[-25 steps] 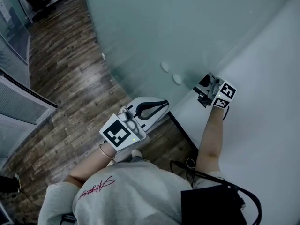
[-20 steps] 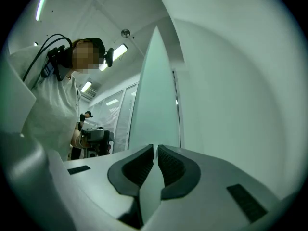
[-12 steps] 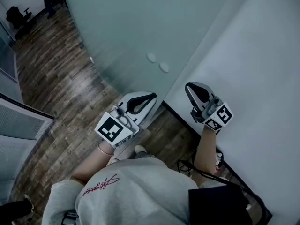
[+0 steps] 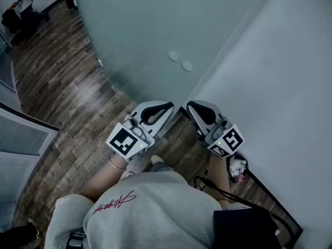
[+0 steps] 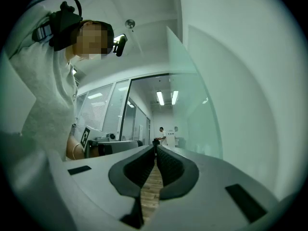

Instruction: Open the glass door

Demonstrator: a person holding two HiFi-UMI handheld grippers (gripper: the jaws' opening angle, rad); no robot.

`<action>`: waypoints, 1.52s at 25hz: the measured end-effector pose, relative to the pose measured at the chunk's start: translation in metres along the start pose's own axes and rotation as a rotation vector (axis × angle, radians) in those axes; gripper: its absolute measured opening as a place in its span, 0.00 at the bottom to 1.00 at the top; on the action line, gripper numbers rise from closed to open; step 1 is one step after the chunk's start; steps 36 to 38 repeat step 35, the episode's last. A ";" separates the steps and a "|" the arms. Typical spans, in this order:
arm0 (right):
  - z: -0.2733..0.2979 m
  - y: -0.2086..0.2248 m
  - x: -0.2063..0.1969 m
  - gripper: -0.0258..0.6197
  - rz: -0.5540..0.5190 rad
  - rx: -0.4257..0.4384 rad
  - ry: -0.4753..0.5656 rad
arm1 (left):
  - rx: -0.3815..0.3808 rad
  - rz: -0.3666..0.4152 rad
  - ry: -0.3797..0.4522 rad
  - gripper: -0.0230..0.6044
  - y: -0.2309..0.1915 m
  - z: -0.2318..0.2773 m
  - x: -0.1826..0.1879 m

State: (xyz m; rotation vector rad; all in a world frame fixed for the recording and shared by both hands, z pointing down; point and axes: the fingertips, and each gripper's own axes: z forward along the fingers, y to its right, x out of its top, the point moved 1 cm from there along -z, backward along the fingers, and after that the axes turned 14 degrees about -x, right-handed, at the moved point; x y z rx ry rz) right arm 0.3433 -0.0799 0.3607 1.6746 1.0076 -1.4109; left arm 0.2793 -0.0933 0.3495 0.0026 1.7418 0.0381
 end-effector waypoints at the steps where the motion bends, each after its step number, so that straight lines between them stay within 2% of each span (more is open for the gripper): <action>1: 0.001 -0.006 -0.001 0.08 0.003 0.001 -0.004 | 0.000 0.000 0.001 0.08 0.002 -0.004 0.001; 5: 0.003 -0.025 -0.003 0.08 0.011 -0.004 -0.022 | 0.001 -0.002 0.004 0.08 0.007 -0.018 0.006; 10: 0.002 -0.039 -0.013 0.08 0.013 -0.059 -0.038 | -0.006 -0.004 0.007 0.08 0.012 -0.034 0.004; 15: 0.001 -0.044 -0.013 0.07 -0.044 -0.070 -0.062 | -0.013 -0.002 0.006 0.08 0.017 -0.036 0.006; 21: -0.001 -0.043 -0.003 0.07 -0.042 -0.088 -0.041 | -0.007 -0.002 0.009 0.08 0.016 -0.037 0.009; 38: 0.008 -0.056 -0.002 0.07 -0.075 -0.037 -0.046 | 0.018 -0.007 0.037 0.08 0.013 -0.036 0.012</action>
